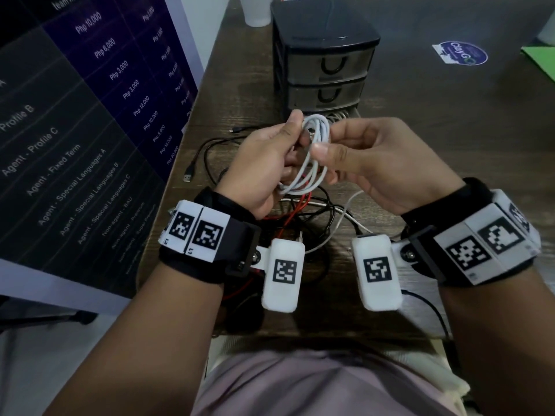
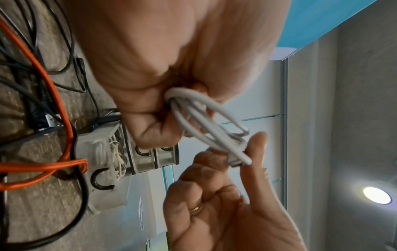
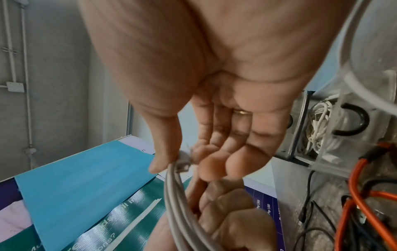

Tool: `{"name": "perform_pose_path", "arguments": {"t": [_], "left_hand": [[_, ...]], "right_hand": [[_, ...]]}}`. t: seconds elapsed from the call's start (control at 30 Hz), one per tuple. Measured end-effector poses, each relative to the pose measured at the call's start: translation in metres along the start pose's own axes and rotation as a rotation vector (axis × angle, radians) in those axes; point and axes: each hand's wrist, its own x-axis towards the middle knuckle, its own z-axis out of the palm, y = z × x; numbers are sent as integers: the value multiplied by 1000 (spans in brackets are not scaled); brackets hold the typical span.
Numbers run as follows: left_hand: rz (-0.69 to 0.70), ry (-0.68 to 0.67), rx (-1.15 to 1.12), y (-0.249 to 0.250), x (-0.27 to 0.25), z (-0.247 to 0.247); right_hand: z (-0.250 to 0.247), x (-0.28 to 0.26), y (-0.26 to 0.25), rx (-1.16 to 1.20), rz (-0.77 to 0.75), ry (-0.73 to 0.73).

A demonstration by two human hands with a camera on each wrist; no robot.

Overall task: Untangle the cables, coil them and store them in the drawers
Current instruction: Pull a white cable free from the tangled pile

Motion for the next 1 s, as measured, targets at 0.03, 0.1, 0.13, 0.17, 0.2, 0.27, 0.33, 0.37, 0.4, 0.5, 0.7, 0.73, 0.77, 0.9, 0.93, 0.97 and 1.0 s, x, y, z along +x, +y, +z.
{"name": "perform_pose_path", "arguments": {"t": [0.03,0.1,0.13,0.17,0.2,0.27,0.33,0.37,0.4,0.5,0.7,0.73,0.77,0.9,0.93,0.97,1.0], "left_hand": [[-2,2,6,0,0,-1],[-4,12,16,1,1,-2],[-7,15,20,1,1,-2],[-12,19,19,1,1,-2],[-15,27,15,1,1,-3],[-12,37,6,0,2,-4],[-2,40,4,0,2,-4],[6,41,2,0,2,-4],[11,45,-2,0,1,-3],[22,30,-24,0,0,-1],[29,23,-43,-2,-2,1],[29,21,-41,-2,-1,1],[28,18,-38,-3,0,0],[13,22,-20,-5,0,-2],[9,32,-9,-5,-1,-2],[7,35,3,-5,-1,-1],[9,30,14,-6,-1,-1]], "right_hand": [[0,0,0,0,10,6],[0,0,1,-2,34,20],[0,0,2,-5,41,25],[-1,1,2,-6,43,32],[-2,1,2,-6,41,40],[-4,1,2,3,40,59],[-5,1,2,26,42,65],[-5,1,2,32,43,68],[-5,1,2,32,43,73],[-5,1,2,20,52,70],[-3,-1,4,77,69,37],[-3,-1,4,84,76,34],[-3,-1,4,84,80,31],[-4,-1,5,46,91,32],[-4,-1,4,46,96,31],[-4,-2,4,48,99,27],[-4,-2,3,49,101,22]]}}
